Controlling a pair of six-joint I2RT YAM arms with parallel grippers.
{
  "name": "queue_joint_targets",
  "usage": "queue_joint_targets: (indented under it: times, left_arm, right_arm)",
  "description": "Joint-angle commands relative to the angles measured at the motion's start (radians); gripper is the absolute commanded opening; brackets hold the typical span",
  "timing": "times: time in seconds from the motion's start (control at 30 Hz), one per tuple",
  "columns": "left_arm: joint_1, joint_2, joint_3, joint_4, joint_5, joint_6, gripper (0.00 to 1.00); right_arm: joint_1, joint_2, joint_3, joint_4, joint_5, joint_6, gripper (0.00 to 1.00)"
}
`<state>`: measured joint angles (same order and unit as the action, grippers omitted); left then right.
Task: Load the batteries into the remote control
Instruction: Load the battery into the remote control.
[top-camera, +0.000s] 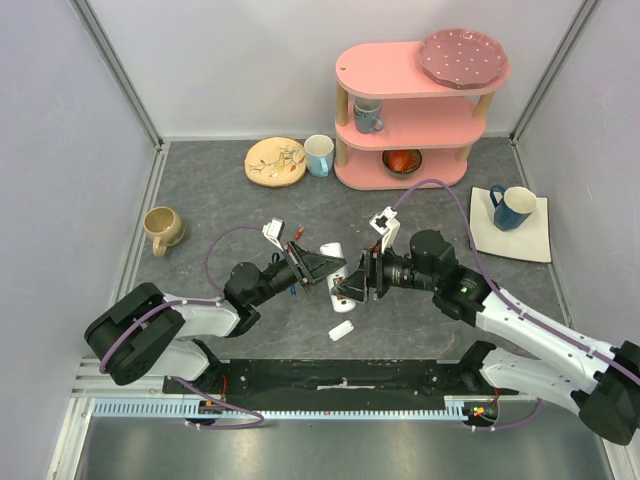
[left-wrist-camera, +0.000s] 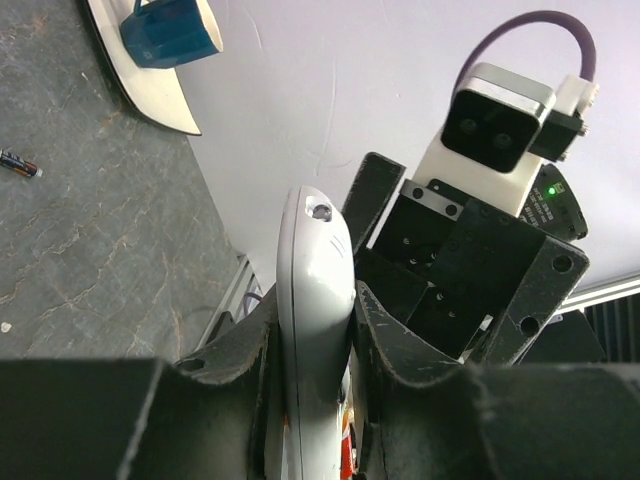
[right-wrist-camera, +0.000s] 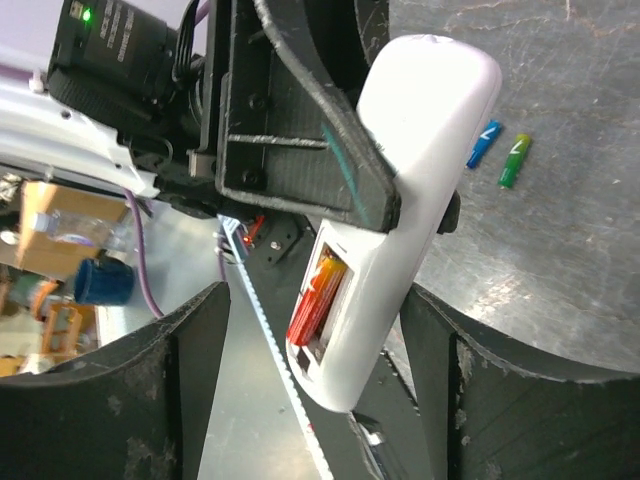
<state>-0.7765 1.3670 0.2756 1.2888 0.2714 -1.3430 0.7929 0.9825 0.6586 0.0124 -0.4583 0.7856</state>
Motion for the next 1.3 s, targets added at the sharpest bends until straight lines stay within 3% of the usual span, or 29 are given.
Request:
queue_joint_targets:
  times: [0.0,0.3,0.57,0.93,1.27]
  left_arm:
    - [0.002,-0.014,0.039,0.376,0.021,-0.038,0.02]
    - [0.003,-0.005,0.062,0.376,0.060,-0.071,0.02]
    - [0.003,-0.012,0.050,0.376,0.069,-0.064,0.02]
    - [0.003,-0.040,0.047,0.376,0.065,-0.054,0.02]
    - [0.003,-0.042,0.039,0.376,0.065,-0.050,0.02]
  right_arm:
    - [0.000,-0.068,0.058,-0.126,-0.002,-0.176,0.74]
    - [-0.001,-0.096,0.000,-0.080,-0.010,-0.168,0.67]
    - [-0.011,-0.123,-0.097,0.145,-0.011,0.021,0.71]
    - [-0.041,-0.128,-0.231,0.408,-0.046,0.207,0.68]
    - [-0.055,-0.114,-0.243,0.448,-0.057,0.238,0.67]
